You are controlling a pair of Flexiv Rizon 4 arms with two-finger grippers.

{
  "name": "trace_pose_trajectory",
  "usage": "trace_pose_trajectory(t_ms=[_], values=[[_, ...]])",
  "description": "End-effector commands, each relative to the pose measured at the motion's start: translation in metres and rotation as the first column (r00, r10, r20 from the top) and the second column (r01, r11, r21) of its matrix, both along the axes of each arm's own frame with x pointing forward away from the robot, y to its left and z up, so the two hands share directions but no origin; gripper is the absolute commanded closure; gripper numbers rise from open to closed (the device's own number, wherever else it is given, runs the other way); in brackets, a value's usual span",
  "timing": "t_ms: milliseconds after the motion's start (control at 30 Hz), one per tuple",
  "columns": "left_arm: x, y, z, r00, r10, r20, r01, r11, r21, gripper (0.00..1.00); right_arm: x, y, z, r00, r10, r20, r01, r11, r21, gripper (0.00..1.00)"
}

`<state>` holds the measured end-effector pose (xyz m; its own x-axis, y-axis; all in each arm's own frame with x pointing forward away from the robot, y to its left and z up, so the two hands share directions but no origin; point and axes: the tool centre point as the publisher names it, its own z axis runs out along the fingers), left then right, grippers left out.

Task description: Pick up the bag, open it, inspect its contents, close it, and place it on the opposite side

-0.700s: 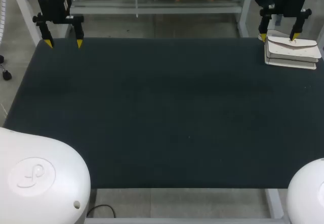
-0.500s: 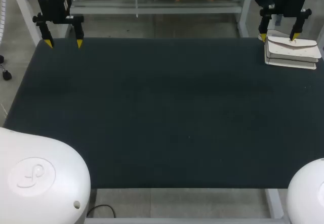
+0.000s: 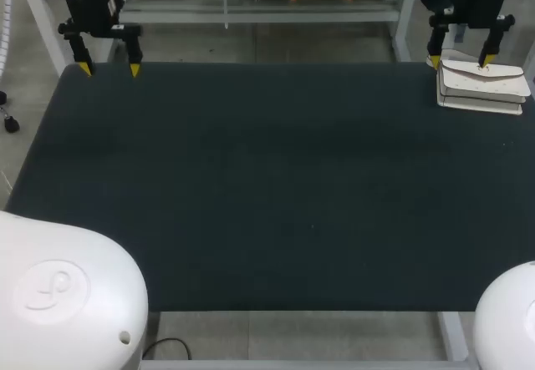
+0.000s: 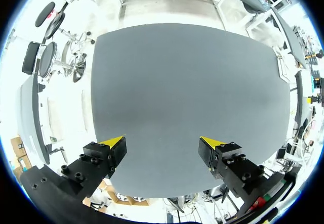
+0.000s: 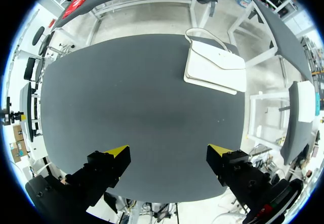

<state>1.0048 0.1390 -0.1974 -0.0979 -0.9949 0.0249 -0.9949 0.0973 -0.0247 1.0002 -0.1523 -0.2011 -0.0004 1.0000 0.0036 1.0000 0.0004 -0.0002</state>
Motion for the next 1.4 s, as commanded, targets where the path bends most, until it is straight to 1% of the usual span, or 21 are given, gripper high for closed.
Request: trace_pose_trajectory(t_ms=[33, 100, 133, 167, 267, 400, 433, 533, 700, 867, 967, 1033, 1167, 1400], values=[[-0.011, 0.001, -0.003, 0.994, -0.092, 0.066, 0.095, 0.994, -0.052, 0.00, 0.004, -0.007, -0.001, 1.000, -0.001, -0.009, 0.001, 1.000, 0.026, 0.00], [-0.015, -0.001, -0.005, 0.984, -0.152, 0.097, 0.159, 0.985, -0.064, 0.00, 0.006, -0.014, -0.003, 1.000, -0.011, -0.007, 0.012, 0.999, 0.041, 0.00], [-0.017, -0.003, -0.005, 0.971, -0.205, 0.121, 0.215, 0.974, -0.077, 0.00, 0.007, -0.019, -0.003, 1.000, -0.018, -0.008, 0.019, 0.999, 0.051, 0.00], [-0.018, -0.003, -0.006, 0.966, -0.222, 0.130, 0.234, 0.969, -0.080, 0.00, 0.009, -0.024, -0.005, 1.000, -0.029, -0.009, 0.030, 0.998, 0.063, 0.00], [-0.023, -0.006, -0.008, 0.922, -0.337, 0.190, 0.359, 0.929, -0.094, 0.00, 0.015, -0.043, -0.009, 0.998, -0.059, -0.017, 0.061, 0.994, 0.089, 0.00], [-0.028, -0.010, -0.014, 0.840, -0.477, 0.259, 0.519, 0.845, -0.127, 0.00, 0.022, -0.068, -0.016, 0.996, -0.088, -0.027, 0.091, 0.987, 0.134, 0.00], [-0.028, -0.010, -0.015, 0.829, -0.491, 0.267, 0.535, 0.835, -0.126, 0.00, 0.024, -0.074, -0.018, 0.995, -0.098, -0.027, 0.100, 0.986, 0.136, 0.00], [-0.030, -0.016, -0.021, 0.752, -0.576, 0.321, 0.637, 0.759, -0.130, 0.00, 0.030, -0.090, -0.023, 0.993, -0.116, -0.031, 0.119, 0.981, 0.155, 0.00], [-0.032, -0.026, -0.031, 0.617, -0.682, 0.393, 0.770, 0.625, -0.125, 0.00, 0.037, -0.107, -0.031, 0.990, -0.136, -0.039, 0.141, 0.972, 0.189, 0.00], [-0.035, -0.035, -0.039, 0.483, -0.744, 0.462, 0.862, 0.498, -0.100, 0.00, 0.042, -0.118, -0.040, 0.987, -0.151, -0.050, 0.158, 0.966, 0.203, 0.00], [-0.037, -0.038, -0.041, 0.414, -0.764, 0.495, 0.898, 0.431, -0.087, 0.00, 0.043, -0.122, -0.044, 0.986, -0.159, -0.059, 0.168, 0.962, 0.218, 0.00], [-0.038, -0.040, -0.043, 0.361, -0.775, 0.518, 0.923, 0.376, -0.080, 0.00, 0.045, -0.126, -0.047, 0.985, -0.163, -0.063, 0.173, 0.957, 0.233, 0.00], [-0.037, -0.045, -0.047, 0.289, -0.794, 0.534, 0.950, 0.306, -0.060, 0.00, 0.048, -0.131, -0.051, 0.983, -0.171, -0.067, 0.182, 0.953, 0.243, 0.00], [-0.037, -0.056, -0.056, 0.207, -0.823, 0.529, 0.973, 0.230, -0.023, 0.00, 0.053, -0.141, -0.056, 0.981, -0.184, -0.065, 0.194, 0.946, 0.261, 0.00]])
